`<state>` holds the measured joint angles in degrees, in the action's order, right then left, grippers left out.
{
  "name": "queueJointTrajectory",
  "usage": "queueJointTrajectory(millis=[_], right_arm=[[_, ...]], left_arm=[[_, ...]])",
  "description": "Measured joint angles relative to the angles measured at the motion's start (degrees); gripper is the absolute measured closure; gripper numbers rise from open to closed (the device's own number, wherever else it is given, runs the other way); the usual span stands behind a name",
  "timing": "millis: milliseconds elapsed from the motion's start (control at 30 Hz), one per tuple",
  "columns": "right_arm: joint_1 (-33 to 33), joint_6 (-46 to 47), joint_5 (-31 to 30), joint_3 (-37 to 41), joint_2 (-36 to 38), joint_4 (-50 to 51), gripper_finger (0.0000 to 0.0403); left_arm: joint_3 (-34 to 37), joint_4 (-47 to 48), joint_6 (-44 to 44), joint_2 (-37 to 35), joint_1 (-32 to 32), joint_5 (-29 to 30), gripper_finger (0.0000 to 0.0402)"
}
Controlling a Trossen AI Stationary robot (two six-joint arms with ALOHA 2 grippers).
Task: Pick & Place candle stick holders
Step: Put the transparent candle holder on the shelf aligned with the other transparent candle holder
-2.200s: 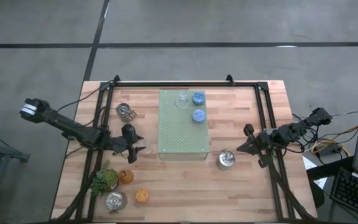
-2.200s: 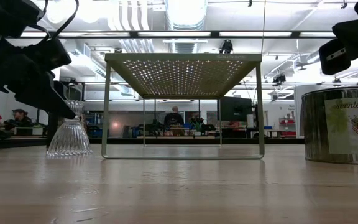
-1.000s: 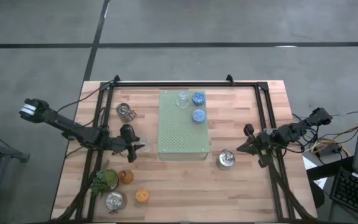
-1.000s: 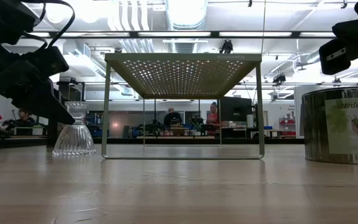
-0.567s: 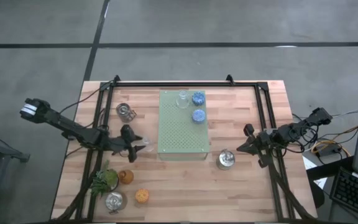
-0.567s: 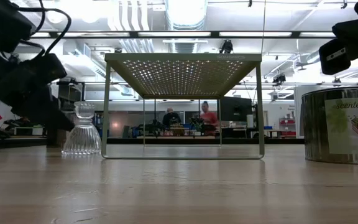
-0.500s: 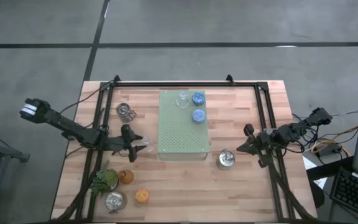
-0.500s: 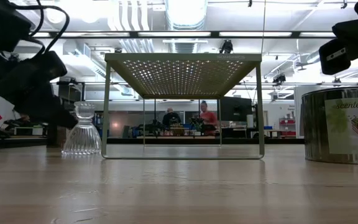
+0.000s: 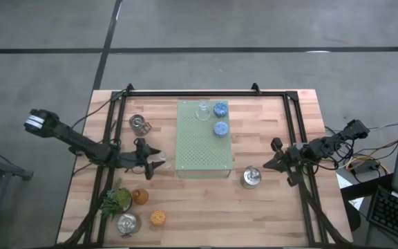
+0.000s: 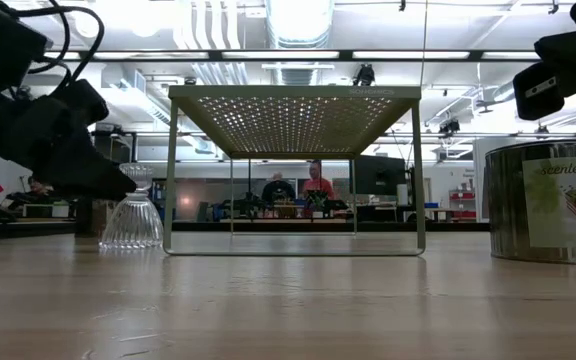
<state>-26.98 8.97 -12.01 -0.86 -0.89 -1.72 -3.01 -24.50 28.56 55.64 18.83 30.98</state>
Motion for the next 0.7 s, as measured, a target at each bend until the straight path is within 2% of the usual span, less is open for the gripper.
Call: queueJointTrajectory(millis=[233,433,700], right_arm=[[0.0,0.0,0.0,0.0,0.0,0.0,0.0394],[0.0,0.0,0.0,0.0,0.0,0.0,0.0394],[0.0,0.0,0.0,0.0,0.0,0.0,0.0394]], left_arm=[[0.0,-2.3,0.5,4.9,0.0,1.1,0.014],[0.0,-8.8,-0.9,7.8,0.0,2.0,0.0142],[0.0,-9.6,-0.5,9.9,0.0,5.9,0.0152]])
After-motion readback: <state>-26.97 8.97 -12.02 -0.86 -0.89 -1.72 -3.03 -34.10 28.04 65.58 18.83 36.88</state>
